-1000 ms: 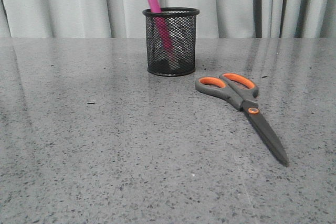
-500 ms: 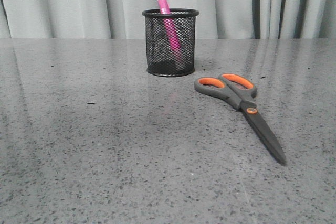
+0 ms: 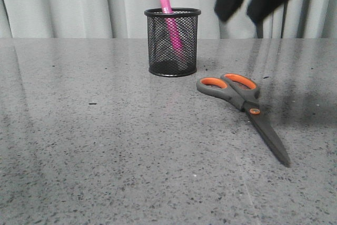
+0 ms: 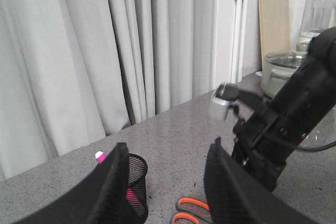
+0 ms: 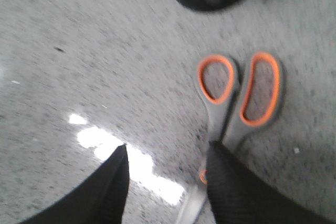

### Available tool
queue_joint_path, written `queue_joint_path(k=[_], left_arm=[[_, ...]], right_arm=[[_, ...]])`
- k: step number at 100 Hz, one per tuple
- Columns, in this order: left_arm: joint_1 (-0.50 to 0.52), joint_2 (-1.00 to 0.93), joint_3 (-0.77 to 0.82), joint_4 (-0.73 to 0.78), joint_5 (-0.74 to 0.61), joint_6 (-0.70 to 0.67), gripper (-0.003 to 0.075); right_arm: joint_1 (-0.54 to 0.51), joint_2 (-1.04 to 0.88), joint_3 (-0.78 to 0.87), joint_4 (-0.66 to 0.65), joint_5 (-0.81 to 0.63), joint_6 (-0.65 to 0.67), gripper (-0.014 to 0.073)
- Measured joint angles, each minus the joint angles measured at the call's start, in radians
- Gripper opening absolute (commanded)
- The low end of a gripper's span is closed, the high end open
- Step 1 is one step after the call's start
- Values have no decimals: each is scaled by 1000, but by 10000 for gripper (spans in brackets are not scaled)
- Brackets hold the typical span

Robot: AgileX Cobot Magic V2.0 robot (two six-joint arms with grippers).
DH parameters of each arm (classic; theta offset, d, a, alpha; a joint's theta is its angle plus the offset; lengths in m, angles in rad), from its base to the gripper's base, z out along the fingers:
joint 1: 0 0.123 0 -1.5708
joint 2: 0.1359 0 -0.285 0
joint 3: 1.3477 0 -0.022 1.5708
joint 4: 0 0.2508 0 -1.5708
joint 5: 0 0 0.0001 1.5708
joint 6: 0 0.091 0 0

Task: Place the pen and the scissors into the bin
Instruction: 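Lower the right gripper onto the scissors' orange handles, then grip the scissors by the handles and lift them upright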

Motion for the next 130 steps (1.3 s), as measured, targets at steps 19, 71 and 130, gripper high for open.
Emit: queue_joint_path(k=[19,71,130], left_arm=[[0,-13,5,0,0,0,300],[0,-13,7,4,106,-1,291],[0,-13,7,4,163,-1,246]], right_arm=[[-7,101,0,-9,51,25,386],[-1,236,-2,-160,49,245,384],[2,317,-35,-174,90,260,125]])
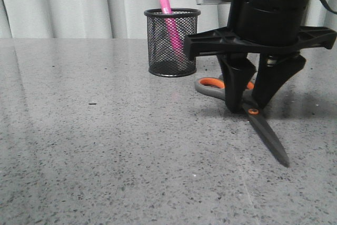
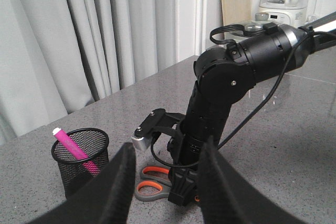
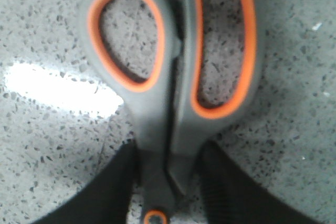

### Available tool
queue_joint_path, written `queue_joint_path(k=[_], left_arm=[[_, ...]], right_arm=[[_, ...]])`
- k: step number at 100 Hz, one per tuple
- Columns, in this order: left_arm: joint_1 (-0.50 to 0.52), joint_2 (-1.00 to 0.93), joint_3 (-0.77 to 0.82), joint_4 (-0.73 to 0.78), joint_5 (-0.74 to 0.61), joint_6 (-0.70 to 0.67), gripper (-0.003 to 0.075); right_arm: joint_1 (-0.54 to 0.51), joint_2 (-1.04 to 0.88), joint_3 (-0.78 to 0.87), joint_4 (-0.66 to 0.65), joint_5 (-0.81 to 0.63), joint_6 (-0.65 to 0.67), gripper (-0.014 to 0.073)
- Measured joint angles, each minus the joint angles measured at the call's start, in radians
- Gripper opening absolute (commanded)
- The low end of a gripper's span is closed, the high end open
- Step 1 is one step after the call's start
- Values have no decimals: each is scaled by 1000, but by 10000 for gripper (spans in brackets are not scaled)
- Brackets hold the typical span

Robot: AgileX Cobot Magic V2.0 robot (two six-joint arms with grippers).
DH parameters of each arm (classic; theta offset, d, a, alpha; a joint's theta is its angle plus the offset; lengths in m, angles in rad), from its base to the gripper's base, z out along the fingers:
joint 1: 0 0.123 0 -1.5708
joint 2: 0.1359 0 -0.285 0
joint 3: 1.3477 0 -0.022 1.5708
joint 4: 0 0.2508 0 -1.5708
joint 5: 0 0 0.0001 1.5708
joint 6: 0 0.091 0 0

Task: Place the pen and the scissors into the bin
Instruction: 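Grip the scissors by the handles and lift them upright, then lower the scissors blade-first into the mesh cup and release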

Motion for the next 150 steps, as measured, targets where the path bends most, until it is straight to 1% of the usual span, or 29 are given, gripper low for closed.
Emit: queue_joint_path(k=[1,3,8,11,16,32,42,49,56,69,76,83,94,105,123,135,150], left_arm=[[0,0,0,0,0,0,246],[0,0,0,0,0,0,246],[0,0,0,0,1,-2,246],[0,0,0,-2,4,-2,246],[0,0,0,-6,6,-2,245],[0,-2,0,-19,33,-2,242],[0,-2,0,-19,50,-2,242],[0,-2,0,-19,50,-4,242],[0,-2,0,-19,48,-4,242],[0,-2,0,-20,1,-4,242],[0,-2,0,-22,-44,-4,242],[0,-2,0,-24,-90,-4,242],[0,-2,0,-28,-135,-4,242],[0,-2,0,-30,-142,-4,242],[0,-2,0,-32,-142,-4,242],[0,-2,0,-32,-142,-4,242],[0,-2,0,-23,-142,-4,242]], right_arm=[[0,0,0,0,1,0,90],[0,2,0,0,3,0,65],[0,6,-4,0,10,2,-37],[0,8,-4,0,13,2,-74],[2,8,-6,-2,15,2,-62],[2,-8,-8,-11,18,2,-62],[2,-51,10,-54,54,2,-62],[-2,-104,18,-85,109,2,-62],[-7,-177,-5,-110,130,2,-62],[-7,-299,-87,-126,103,2,-62],[-7,-336,-137,-126,30,2,-62],[-7,-352,-177,-126,-81,2,-62],[-7,-352,-192,-135,-307,2,-62],[-11,-311,-192,-162,-501,2,-62],[-42,-174,-192,-240,-777,2,-62],[-73,-80,-192,-288,-913,2,-62],[-114,11,-190,-292,-970,2,-62]])
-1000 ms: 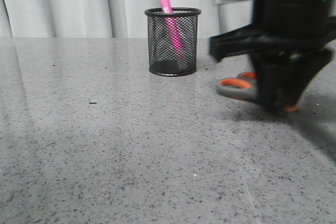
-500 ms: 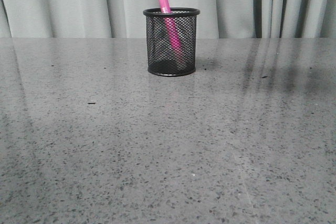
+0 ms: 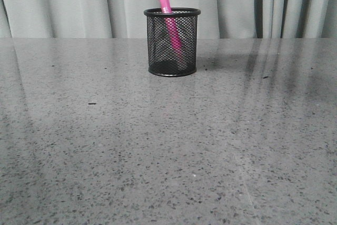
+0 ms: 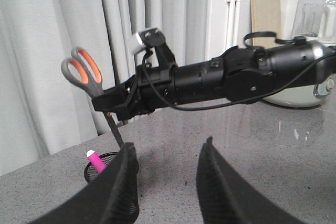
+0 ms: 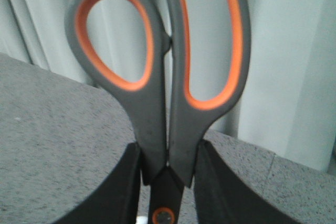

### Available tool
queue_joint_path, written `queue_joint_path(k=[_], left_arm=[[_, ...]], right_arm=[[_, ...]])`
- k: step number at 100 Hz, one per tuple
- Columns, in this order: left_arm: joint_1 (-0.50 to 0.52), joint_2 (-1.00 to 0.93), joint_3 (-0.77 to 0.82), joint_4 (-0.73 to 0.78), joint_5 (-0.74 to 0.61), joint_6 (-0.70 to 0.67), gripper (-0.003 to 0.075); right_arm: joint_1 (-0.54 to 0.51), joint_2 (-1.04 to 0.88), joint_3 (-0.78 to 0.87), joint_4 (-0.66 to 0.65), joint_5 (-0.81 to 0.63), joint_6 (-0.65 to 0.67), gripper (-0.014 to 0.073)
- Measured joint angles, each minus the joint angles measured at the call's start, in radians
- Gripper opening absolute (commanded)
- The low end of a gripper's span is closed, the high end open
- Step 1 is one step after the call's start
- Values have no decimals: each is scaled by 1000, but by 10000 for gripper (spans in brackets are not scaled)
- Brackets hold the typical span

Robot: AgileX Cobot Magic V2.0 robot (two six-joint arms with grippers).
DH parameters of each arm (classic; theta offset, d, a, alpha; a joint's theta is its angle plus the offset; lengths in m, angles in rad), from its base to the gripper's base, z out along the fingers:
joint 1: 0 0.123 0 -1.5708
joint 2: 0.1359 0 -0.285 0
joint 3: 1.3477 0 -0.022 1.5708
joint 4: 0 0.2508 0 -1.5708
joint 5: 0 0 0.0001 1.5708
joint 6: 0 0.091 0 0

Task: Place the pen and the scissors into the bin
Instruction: 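Lower the scissors blade-first into the mesh cup and release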

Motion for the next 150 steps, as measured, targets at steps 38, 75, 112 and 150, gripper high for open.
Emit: queue_joint_path(k=[38,75,112,150], left_arm=[[0,0,0,21,26,0,242],[0,0,0,32,52,0,242],[0,0,0,34,66,0,242],[0,0,0,49,70,0,242]], right_arm=[[-23,98,43,-6,-257,0,-62],[-24,105,211,-14,-402,-9,-65],[-24,125,232,-20,-378,-16,-65],[-14,125,232,-20,-374,-16,188]])
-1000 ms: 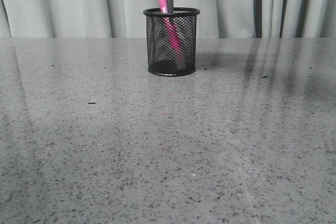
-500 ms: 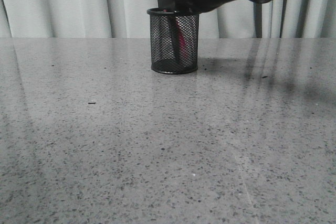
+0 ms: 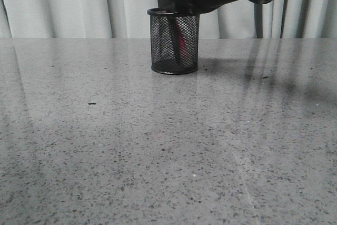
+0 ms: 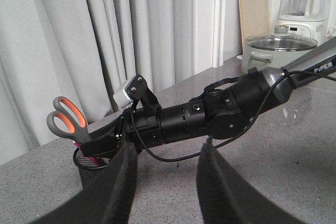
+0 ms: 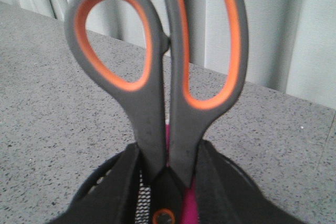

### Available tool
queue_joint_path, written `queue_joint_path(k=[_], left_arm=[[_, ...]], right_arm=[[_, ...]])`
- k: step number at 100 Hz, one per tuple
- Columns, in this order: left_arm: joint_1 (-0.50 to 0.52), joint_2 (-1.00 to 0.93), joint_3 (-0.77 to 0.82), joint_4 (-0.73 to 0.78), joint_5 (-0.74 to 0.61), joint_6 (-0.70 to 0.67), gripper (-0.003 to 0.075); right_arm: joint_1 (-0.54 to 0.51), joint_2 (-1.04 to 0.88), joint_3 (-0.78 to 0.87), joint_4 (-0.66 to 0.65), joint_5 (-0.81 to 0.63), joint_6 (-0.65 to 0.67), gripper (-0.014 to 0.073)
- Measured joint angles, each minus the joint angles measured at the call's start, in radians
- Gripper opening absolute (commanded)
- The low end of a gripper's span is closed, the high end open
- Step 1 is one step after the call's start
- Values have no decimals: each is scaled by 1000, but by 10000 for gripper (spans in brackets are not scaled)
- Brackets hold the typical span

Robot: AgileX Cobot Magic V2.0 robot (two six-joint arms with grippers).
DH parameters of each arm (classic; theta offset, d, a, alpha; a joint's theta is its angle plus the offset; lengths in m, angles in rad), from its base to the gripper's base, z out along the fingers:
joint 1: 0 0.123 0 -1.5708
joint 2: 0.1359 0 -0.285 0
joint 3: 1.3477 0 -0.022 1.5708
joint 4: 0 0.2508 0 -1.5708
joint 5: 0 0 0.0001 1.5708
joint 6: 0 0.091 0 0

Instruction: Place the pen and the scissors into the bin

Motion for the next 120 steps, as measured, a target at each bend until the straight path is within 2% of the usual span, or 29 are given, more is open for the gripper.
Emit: queue_joint_path(k=[6,16,47,56,65,68,80,88,104,120], left_arm=[[0,0,0,18,4,0,242],[0,0,0,46,9,0,242],[0,-2,0,60,14,-2,232],[0,-16,1,75,5,-38,174],[0,-58,22,96,-57,-87,110],[0,-78,37,105,-86,-99,96],[0,-176,113,115,-225,-122,38],[0,-241,172,115,-288,-124,-21],[0,-319,290,93,-300,-125,-20],[0,-335,349,-28,-295,-128,-20]], right_arm=[[5,-2,0,0,4,0,254],[11,-8,0,0,13,0,304],[12,-95,0,0,29,0,309],[12,-158,1,-3,59,0,212],[12,-266,2,-50,142,0,-25],[12,-307,7,-85,173,0,-71],[12,-510,63,-210,269,0,-73],[12,-668,132,-245,301,0,-73],[12,-987,339,-263,350,0,-73],[12,-1284,547,-265,416,0,-73]])
